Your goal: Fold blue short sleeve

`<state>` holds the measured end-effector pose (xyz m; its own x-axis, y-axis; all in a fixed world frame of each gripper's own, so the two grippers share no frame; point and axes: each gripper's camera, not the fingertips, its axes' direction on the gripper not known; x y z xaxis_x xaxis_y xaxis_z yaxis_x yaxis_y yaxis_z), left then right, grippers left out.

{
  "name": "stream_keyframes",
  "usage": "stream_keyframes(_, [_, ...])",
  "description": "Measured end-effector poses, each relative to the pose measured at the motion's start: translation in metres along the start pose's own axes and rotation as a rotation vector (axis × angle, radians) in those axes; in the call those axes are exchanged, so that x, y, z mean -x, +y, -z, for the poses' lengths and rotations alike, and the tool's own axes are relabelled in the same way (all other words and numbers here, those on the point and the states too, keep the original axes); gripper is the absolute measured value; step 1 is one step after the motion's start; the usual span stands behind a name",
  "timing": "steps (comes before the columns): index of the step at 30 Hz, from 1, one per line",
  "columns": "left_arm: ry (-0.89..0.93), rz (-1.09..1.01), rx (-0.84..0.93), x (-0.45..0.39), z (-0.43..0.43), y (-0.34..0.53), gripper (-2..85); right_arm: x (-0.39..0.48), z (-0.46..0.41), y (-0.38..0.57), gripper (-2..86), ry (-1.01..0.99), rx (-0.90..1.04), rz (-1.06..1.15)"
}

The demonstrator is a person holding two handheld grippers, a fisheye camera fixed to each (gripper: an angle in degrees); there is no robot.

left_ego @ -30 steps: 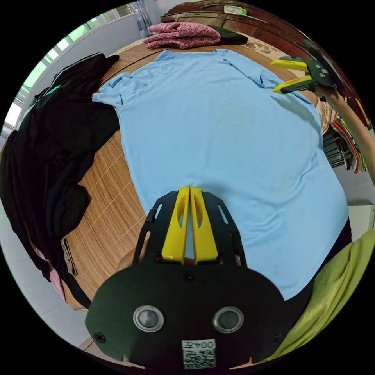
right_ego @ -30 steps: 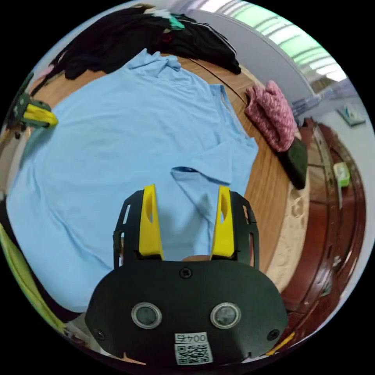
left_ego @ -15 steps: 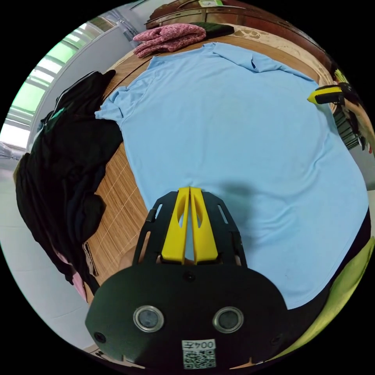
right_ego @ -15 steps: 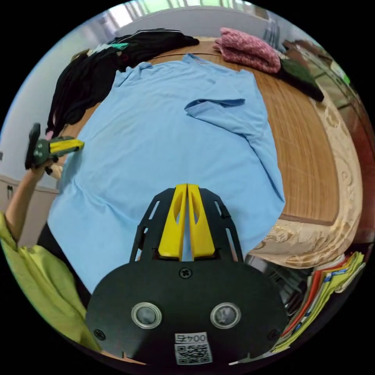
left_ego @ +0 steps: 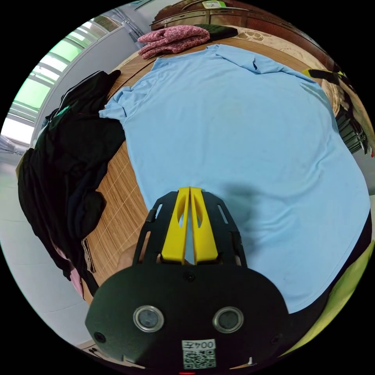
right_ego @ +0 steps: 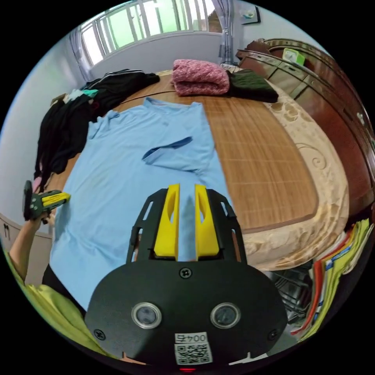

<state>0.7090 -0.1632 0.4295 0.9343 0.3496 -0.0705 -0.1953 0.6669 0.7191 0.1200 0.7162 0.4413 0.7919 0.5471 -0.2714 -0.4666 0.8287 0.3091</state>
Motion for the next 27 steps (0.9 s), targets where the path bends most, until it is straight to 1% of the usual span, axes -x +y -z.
stream_keyframes(2, [-0.002, 0.002, 0.003, 0.001, 0.000, 0.000, 0.1, -0.007, -0.013, -0.015, 3.0, 0.032, 0.051, 0.031])
stream_keyframes(4, [-0.006, 0.002, 0.005, 0.003, -0.001, 0.000, 0.2, -0.011, -0.017, -0.023, 3.0, 0.001, 0.050, 0.027])
stream_keyframes(6, [-0.005, 0.002, 0.004, 0.006, -0.002, 0.001, 0.1, -0.017, -0.016, -0.030, 3.6, -0.087, 0.008, -0.012])
stream_keyframes(9, [0.013, 0.013, 0.003, 0.013, -0.004, 0.002, 0.1, -0.035, -0.025, -0.044, 5.3, -0.275, -0.018, -0.127])
stream_keyframes(11, [0.030, 0.023, 0.005, 0.019, -0.005, 0.002, 0.1, -0.053, -0.043, -0.052, 8.9, -0.443, 0.007, -0.233])
stream_keyframes(13, [0.050, 0.032, 0.006, 0.027, -0.007, 0.003, 0.2, -0.064, -0.055, -0.055, 10.3, -0.496, 0.023, -0.308])
stream_keyframes(16, [0.062, 0.033, 0.000, 0.034, -0.009, 0.005, 0.2, -0.075, -0.069, -0.057, 10.4, -0.498, 0.065, -0.398])
stream_keyframes(18, [0.067, 0.036, -0.006, 0.039, -0.011, 0.006, 0.3, -0.078, -0.080, -0.058, 9.2, -0.523, 0.108, -0.432])
stream_keyframes(19, [0.073, 0.042, -0.010, 0.043, -0.012, 0.007, 0.3, -0.077, -0.082, -0.060, 6.9, -0.524, 0.117, -0.430])
stream_keyframes(20, [0.077, 0.045, -0.012, 0.045, -0.013, 0.007, 0.3, -0.070, -0.079, -0.065, 3.4, -0.504, 0.096, -0.385])
stream_keyframes(21, [0.087, 0.054, -0.015, 0.049, -0.014, 0.008, 0.3, -0.064, -0.075, -0.068, 3.1, -0.490, 0.080, -0.351])
stream_keyframes(22, [0.104, 0.069, -0.019, 0.055, -0.016, 0.009, 0.4, -0.045, -0.063, -0.075, 2.6, -0.472, 0.033, -0.235])
stream_keyframes(23, [0.116, 0.079, -0.021, 0.058, -0.017, 0.010, 0.4, -0.019, -0.050, -0.082, 2.9, -0.430, 0.016, -0.084])
stream_keyframes(24, [0.143, 0.110, -0.029, 0.067, -0.019, 0.012, 0.5, -0.005, -0.045, -0.085, 3.0, -0.394, 0.015, -0.016])
stream_keyframes(25, [0.181, 0.142, -0.042, 0.077, -0.022, 0.014, 0.6, 0.022, -0.034, -0.087, 5.1, -0.322, 0.016, 0.107])
stream_keyframes(26, [0.207, 0.158, -0.047, 0.083, -0.023, 0.016, 0.6, 0.046, -0.025, -0.086, 6.6, -0.251, 0.017, 0.201])
stream_keyframes(27, [0.274, 0.208, -0.054, 0.096, -0.028, 0.019, 0.7, 0.055, -0.021, -0.084, 7.0, -0.215, 0.016, 0.235])
